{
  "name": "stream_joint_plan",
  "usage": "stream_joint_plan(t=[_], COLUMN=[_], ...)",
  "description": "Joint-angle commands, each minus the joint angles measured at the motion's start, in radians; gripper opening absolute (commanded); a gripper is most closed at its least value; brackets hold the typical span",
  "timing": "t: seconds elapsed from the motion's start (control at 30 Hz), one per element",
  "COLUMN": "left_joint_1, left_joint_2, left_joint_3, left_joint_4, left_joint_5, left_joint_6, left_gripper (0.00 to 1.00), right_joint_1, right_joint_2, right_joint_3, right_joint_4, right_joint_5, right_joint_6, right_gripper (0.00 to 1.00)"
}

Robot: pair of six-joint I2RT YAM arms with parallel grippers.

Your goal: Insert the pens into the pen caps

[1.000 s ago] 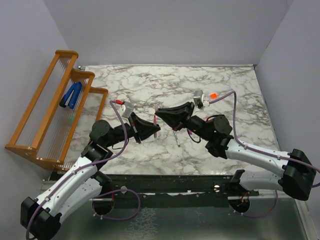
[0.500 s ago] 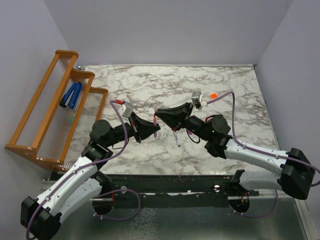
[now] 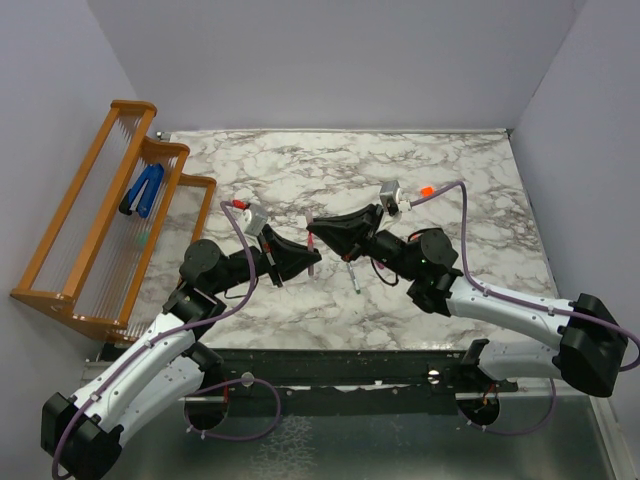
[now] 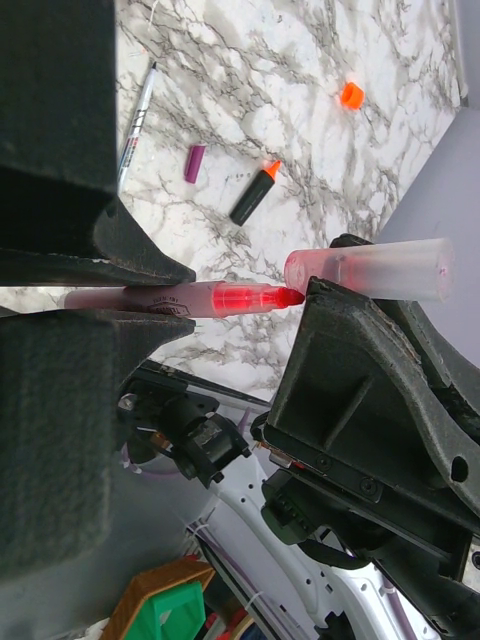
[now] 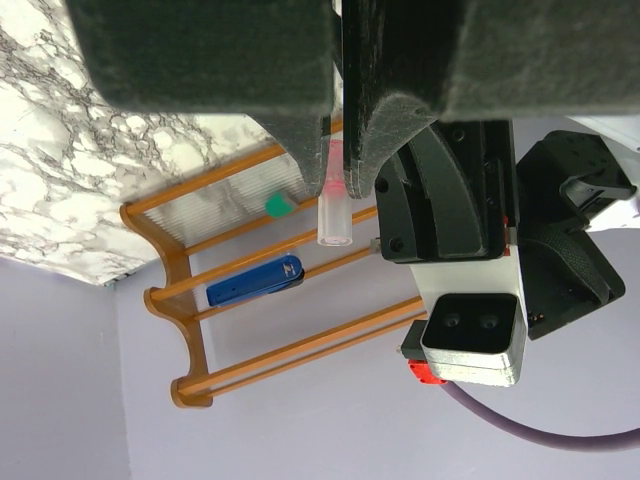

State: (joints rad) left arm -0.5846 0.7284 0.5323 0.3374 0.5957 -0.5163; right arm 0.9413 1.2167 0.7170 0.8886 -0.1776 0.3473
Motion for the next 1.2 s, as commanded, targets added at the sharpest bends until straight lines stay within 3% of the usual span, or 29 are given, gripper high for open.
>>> stream_joint_plan(t=[0.0,1.17], left_joint_1=[-0.006,-0.006], left_joint_2=[-0.005,-0.007], left_joint_3=[0.009,0.018], left_joint_4=[0.022,0.014], left_joint_5=[0.024,0.018], left_joint_6=[0.006,0.017], left_gripper=[0.00,0.00], right_joint_1=[0.003,0.004], right_joint_2=[0.003,0.005], right_joint_3=[0.035,-0.002], right_joint_4=[0.009,0.025], right_joint_5=[-0.013,-0.050], right_joint_6=[-0.002,0.013], right_gripper=[0.01,0.01])
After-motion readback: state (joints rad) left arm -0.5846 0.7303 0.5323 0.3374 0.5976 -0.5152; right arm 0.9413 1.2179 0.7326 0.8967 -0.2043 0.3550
